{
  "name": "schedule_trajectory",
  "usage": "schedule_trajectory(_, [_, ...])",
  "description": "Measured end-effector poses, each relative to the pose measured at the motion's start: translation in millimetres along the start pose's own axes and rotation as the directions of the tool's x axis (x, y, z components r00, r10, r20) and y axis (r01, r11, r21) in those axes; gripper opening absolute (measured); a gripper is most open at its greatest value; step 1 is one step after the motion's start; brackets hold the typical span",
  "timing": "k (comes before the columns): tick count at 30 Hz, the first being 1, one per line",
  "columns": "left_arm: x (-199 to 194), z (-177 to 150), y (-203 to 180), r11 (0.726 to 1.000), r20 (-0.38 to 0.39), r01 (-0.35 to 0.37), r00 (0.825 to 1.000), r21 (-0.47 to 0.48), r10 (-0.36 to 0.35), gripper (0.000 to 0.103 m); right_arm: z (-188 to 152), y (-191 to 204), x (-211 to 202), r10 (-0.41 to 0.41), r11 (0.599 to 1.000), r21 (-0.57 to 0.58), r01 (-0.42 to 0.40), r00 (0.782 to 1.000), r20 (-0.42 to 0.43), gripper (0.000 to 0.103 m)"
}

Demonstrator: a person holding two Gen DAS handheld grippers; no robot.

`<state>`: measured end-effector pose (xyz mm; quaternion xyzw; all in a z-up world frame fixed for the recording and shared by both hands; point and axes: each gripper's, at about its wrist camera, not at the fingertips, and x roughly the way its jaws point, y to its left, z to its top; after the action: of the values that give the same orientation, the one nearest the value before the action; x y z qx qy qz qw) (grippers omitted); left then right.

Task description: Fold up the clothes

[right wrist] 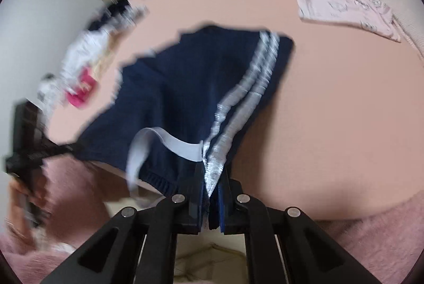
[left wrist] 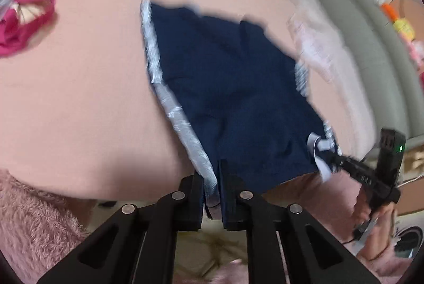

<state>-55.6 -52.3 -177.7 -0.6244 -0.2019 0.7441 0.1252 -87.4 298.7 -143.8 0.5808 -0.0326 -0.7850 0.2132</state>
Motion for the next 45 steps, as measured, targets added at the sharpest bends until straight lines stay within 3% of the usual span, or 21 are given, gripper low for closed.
schedule_trajectory(1, [12.2,1.4,3.5,1.0,-0.067,-0.026,0.997,-0.015,0.025,0.013,-2.0,-5.7,17.7,-0.057,0.998,0.015,0.058,0.995,-0.076,0.013])
schedule_trajectory(3, [12.4,0.2,11.3,0.999,-0.079,-0.013,0.997,-0.035,0.011,0.016,-4.7,-15.7,29.7,-0.057,0.996,0.064,0.067,0.989,-0.14,0.015])
schedule_trajectory(5, [-5.0,3.9,13.3,1.0,-0.004,-0.007,1.0,-0.019,0.007,0.023,-3.1,-19.6,13.8,-0.021,0.996,0.085,0.027,0.997,-0.073,0.021])
schedule_trajectory(7, [-23.2,17.7,11.4,0.999,0.096,-0.035,0.995,0.031,0.032,0.023,9.3,-21.7,-8.3,-0.066,0.995,0.071,0.063,0.997,0.042,0.031])
schedule_trajectory(9, [-31.5,37.2,0.8,0.995,0.158,-0.06,0.986,0.085,0.046,0.023,21.9,-23.8,-30.6,-0.11,0.993,0.061,0.102,0.981,0.158,0.039])
schedule_trajectory(12, [-26.5,70.0,-44.0,0.969,0.234,-0.055,0.972,0.242,-0.004,0.023,59.7,-24.7,-22.7,-0.163,0.986,0.009,0.164,0.968,0.191,0.039])
schedule_trajectory(15, [1.2,98.6,-76.7,0.942,0.279,-0.14,0.959,0.304,0.052,0.023,108.3,-22.1,1.6,-0.205,0.975,-0.04,0.217,0.959,0.197,0.039])
schedule_trajectory(20, [47.8,143.3,-104.2,0.948,0.266,-0.156,0.961,0.279,0.079,0.023,139.1,-48.3,30.4,-0.228,0.969,-0.062,0.238,0.964,0.136,0.04])
schedule_trajectory(24, [56.4,150.5,-109.1,0.95,0.232,-0.092,0.972,0.299,0.02,0.024,158.0,-58.8,64.0,-0.267,0.951,-0.131,0.278,0.959,0.1,0.04])
schedule_trajectory(27, [62.9,155.9,-120.0,0.92,0.255,-0.142,0.966,0.365,0.048,0.028,158.0,-73.1,75.4,-0.208,0.972,-0.093,0.216,0.974,0.087,0.04])
schedule_trajectory(30, [78.5,164.3,-124.9,0.915,0.232,-0.229,0.96,0.333,0.157,0.03,160.2,-78.1,80.5,-0.182,0.979,-0.083,0.188,0.98,0.08,0.04])
schedule_trajectory(32, [80.8,164.6,-122.2,0.932,0.213,-0.193,0.968,0.307,0.13,0.029,163.3,-76.8,81.0,-0.18,0.976,-0.109,0.188,0.98,0.083,0.036])
schedule_trajectory(33, [81.3,164.2,-121.1,0.941,0.207,-0.164,0.973,0.297,0.104,0.029,163.9,-76.4,80.6,-0.183,0.975,-0.114,0.192,0.979,0.088,0.02])
schedule_trajectory(35, [80.5,162.7,-121.2,0.949,0.218,-0.144,0.972,0.279,0.083,0.007,165.3,-77.7,80.7,-0.178,0.975,-0.115,0.188,0.98,0.087,0.009])
schedule_trajectory(36, [77.3,162.3,-124.2,0.947,0.238,-0.153,0.968,0.282,0.085,0.005,165.6,-78.8,79.7,-0.175,0.977,-0.112,0.184,0.981,0.089,0.006])
schedule_trajectory(45, [61.1,186.4,-160.9,0.927,0.305,-0.125,0.952,0.354,0.012,0.003,170.3,-100.9,38.8,-0.168,0.983,-0.035,0.179,0.966,0.197,0.005])
